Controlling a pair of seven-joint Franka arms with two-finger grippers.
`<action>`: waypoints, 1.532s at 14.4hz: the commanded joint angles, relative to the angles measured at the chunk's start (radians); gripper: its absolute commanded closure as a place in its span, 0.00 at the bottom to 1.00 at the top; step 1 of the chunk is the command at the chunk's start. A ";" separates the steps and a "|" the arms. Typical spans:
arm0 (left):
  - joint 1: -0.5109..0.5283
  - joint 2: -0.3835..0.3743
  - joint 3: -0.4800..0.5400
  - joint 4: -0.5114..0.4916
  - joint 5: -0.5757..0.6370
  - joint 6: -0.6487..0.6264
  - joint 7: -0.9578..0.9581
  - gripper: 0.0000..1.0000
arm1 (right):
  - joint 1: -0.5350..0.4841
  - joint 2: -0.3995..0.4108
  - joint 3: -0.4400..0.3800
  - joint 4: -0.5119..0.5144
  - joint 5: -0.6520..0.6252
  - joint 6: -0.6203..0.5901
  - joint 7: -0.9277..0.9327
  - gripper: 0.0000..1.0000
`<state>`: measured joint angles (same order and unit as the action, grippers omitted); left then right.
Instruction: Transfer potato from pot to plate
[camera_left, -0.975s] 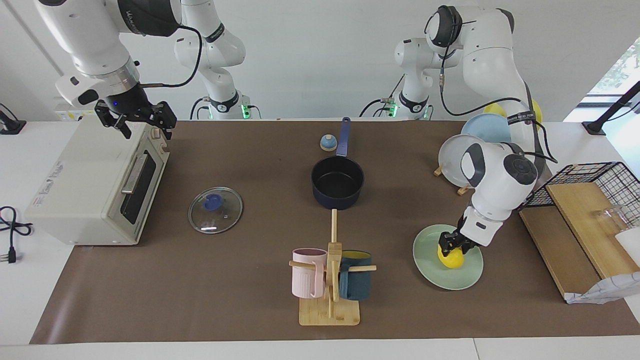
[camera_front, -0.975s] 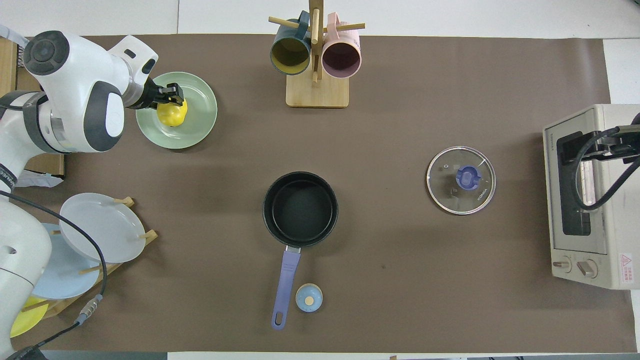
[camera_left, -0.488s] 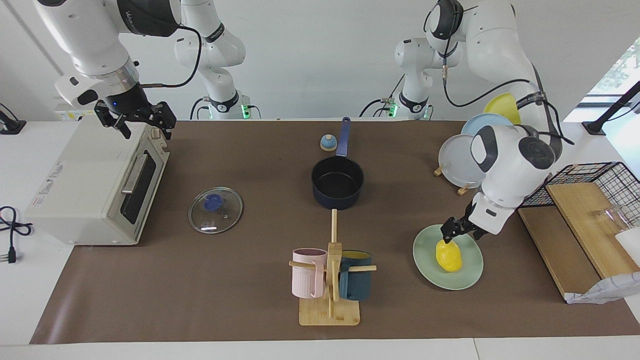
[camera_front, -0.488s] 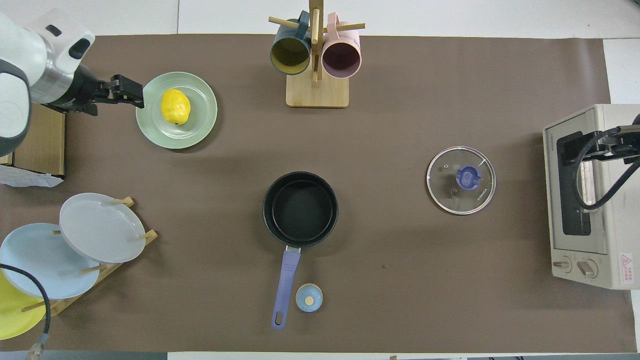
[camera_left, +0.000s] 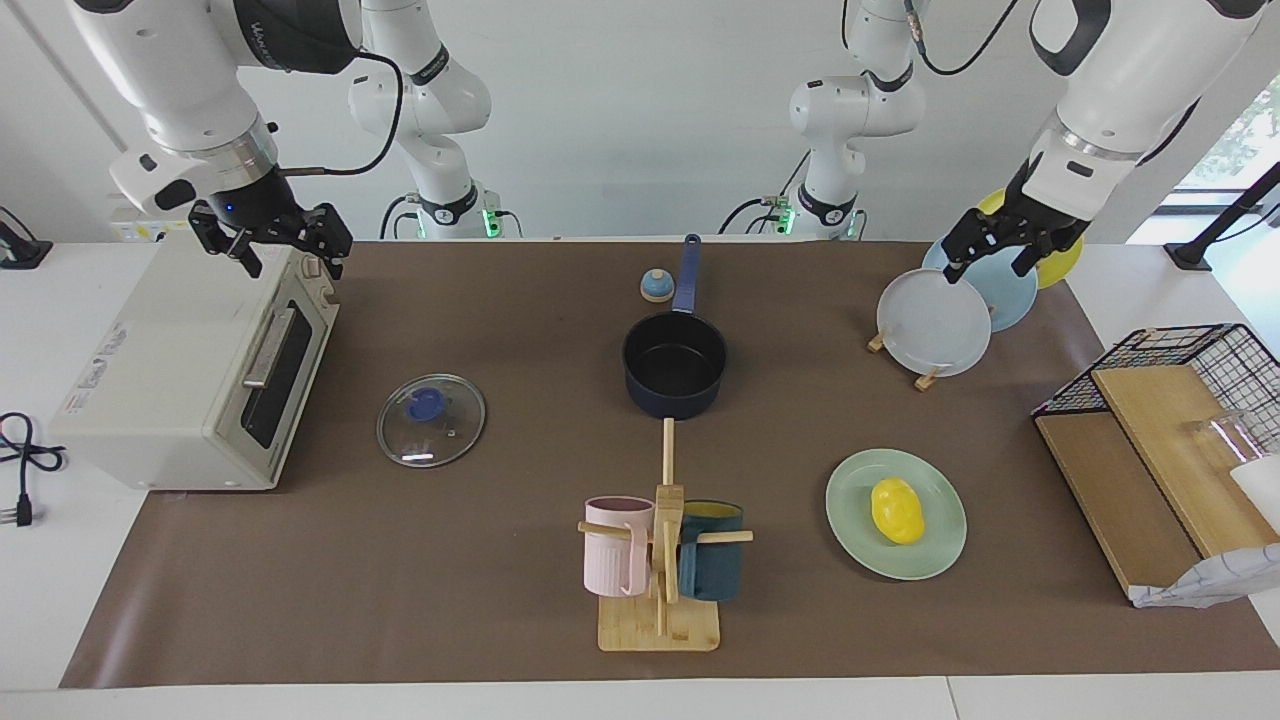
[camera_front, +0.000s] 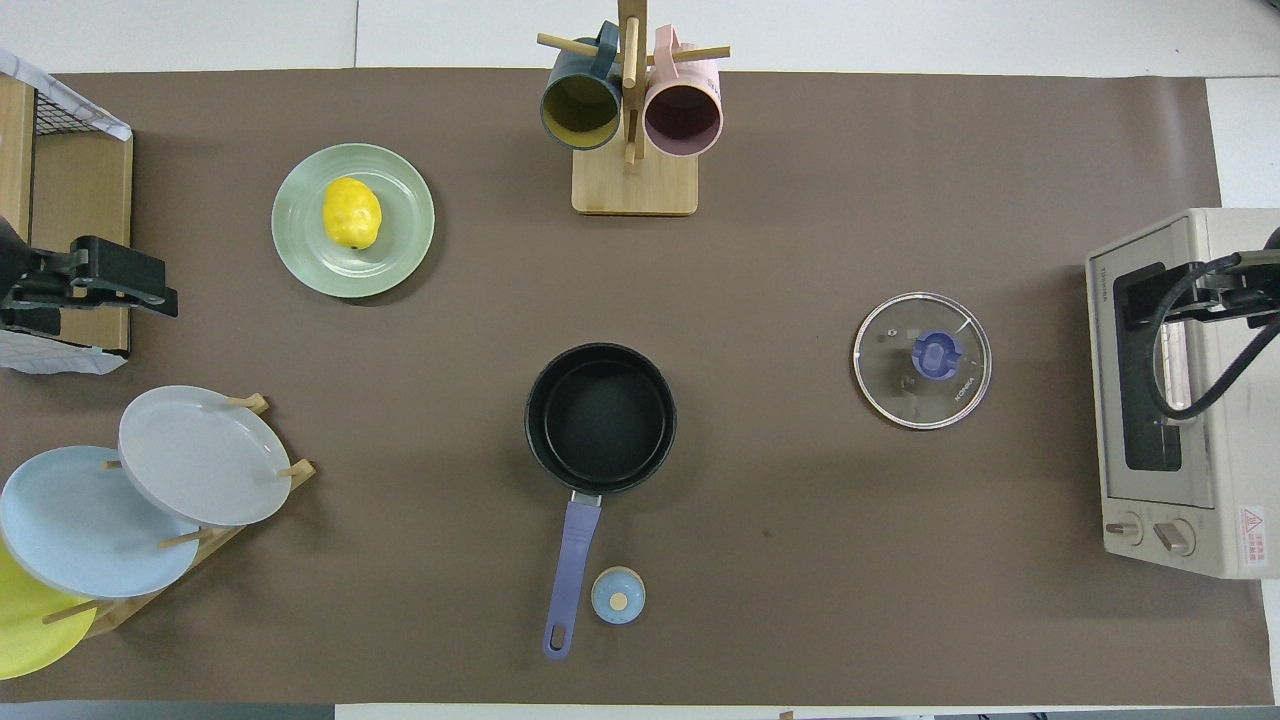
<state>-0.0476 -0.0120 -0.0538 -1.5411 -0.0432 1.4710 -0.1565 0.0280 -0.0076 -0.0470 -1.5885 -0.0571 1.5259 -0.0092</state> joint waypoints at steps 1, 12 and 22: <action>-0.006 -0.075 -0.006 -0.152 0.019 0.034 0.044 0.00 | -0.023 -0.017 0.018 -0.022 0.011 0.010 0.014 0.00; -0.012 0.035 -0.006 0.070 0.014 -0.080 0.052 0.00 | -0.023 -0.017 0.018 -0.022 0.011 0.011 0.014 0.00; -0.003 0.015 -0.009 0.035 0.009 -0.093 0.061 0.00 | -0.023 -0.017 0.018 -0.022 0.011 0.011 0.014 0.00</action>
<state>-0.0482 0.0172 -0.0668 -1.4966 -0.0432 1.3904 -0.1122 0.0280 -0.0076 -0.0470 -1.5886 -0.0571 1.5259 -0.0092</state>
